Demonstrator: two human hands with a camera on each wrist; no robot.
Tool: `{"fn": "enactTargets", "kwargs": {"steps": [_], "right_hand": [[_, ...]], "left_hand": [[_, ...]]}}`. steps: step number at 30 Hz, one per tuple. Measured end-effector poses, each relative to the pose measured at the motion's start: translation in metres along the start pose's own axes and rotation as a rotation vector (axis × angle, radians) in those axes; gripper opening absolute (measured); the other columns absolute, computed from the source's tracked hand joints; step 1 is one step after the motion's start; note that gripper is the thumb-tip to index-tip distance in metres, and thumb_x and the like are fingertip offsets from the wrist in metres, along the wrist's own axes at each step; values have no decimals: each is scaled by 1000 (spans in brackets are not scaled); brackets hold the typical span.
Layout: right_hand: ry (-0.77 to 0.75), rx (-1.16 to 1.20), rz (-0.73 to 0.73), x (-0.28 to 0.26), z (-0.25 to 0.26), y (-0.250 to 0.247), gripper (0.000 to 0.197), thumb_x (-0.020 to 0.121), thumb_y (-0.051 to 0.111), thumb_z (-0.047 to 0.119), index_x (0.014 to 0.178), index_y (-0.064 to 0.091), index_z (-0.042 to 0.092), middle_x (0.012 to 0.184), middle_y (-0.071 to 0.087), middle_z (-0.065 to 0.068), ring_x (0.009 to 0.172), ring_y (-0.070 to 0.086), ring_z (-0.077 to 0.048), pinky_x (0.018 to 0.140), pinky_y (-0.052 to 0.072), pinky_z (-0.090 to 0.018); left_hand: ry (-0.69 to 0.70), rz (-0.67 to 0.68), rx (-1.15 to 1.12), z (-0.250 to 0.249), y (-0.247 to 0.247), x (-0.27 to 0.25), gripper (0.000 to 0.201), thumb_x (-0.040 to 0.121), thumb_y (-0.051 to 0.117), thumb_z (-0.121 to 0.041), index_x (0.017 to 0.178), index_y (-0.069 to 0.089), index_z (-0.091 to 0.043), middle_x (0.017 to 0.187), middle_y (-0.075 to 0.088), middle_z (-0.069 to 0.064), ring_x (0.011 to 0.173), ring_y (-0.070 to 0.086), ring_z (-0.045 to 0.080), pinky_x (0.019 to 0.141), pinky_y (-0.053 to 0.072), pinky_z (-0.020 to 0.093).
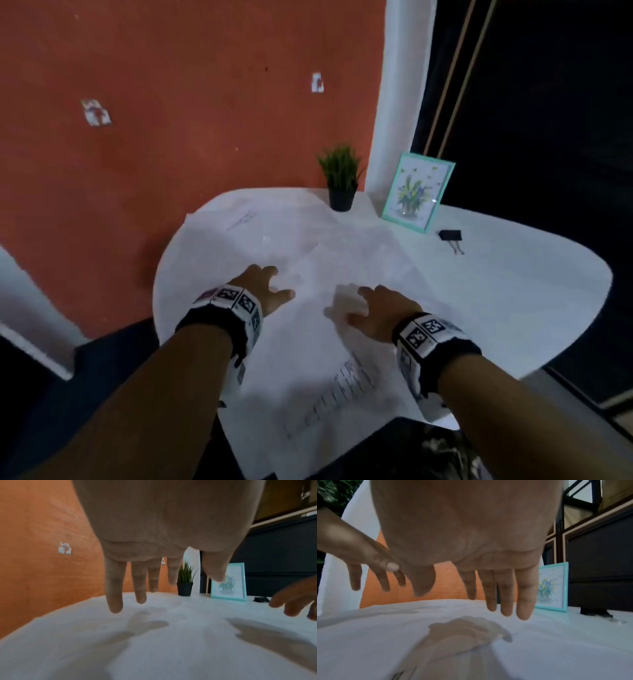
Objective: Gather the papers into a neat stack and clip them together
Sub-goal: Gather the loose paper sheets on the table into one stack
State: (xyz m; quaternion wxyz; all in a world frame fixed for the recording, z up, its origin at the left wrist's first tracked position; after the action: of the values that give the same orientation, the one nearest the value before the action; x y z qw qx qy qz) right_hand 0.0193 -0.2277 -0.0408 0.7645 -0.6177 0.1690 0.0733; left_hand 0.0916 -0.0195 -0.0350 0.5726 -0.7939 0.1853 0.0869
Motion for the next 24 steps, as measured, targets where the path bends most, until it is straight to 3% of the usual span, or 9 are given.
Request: {"fn": "enactTargets", "kwargs": {"steps": [6,10,13,17,19,21,24], "right_hand": [[214,-8,26,0,-15,28,90,76,29,79,140,34,15,138,48,-10,124,45,-31,97,39,-42],[273,-94,-6,4,-11,39,95,75,33,80,144,27,15,140,41,-12,126,38,-31,97,37,-42],[254,-58,-8,9,-3,49,85,80,48,65,144,21,17,138,35,-13,126,35,-32,97,38,-43],[296,164,-100,15,-11,39,78,82,61,34,146,17,23,135,38,-16,124,39,-37,98,40,-44],[345,386,-147,12,-20,34,82,83,62,19,148,12,23,136,35,-20,123,43,-40,98,42,-43],[351,573,-212,10,-28,27,83,83,59,8,150,12,21,138,33,-23,120,47,-41,95,44,-40],[317,696,-341,11,-46,9,80,81,54,2,150,17,21,135,47,-23,120,51,-39,95,45,-38]], "left_hand": [[-365,-74,94,51,33,1,74,78,49,-65,135,40,-18,138,39,10,128,36,33,104,31,49],[-427,-65,37,67,57,-12,87,69,55,-68,136,38,-15,139,35,10,130,31,33,99,34,53],[-449,-18,18,67,63,-18,102,67,61,-69,144,25,-13,148,23,11,137,21,34,103,32,54],[-454,-9,-40,57,58,-26,111,64,67,-67,148,16,-15,150,25,10,139,21,34,107,22,55],[-458,-49,-96,55,57,-30,101,71,64,-61,147,17,-15,147,33,10,135,30,34,108,21,54],[-413,-83,-179,49,59,-34,82,79,60,-48,145,23,-15,141,45,11,127,44,33,107,32,47],[-278,61,-239,34,75,-41,65,81,57,-54,133,47,-17,133,56,10,116,57,29,91,44,28]]}}
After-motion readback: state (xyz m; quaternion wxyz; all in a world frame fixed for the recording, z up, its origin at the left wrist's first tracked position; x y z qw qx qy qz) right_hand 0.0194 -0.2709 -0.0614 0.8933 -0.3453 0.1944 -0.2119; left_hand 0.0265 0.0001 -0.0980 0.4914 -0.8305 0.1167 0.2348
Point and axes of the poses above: each hand's wrist, its own x-axis towards the middle knuckle, its own y-axis out of the palm, z = x × y, the point moved 10 cm from there along x, towards the middle knuckle
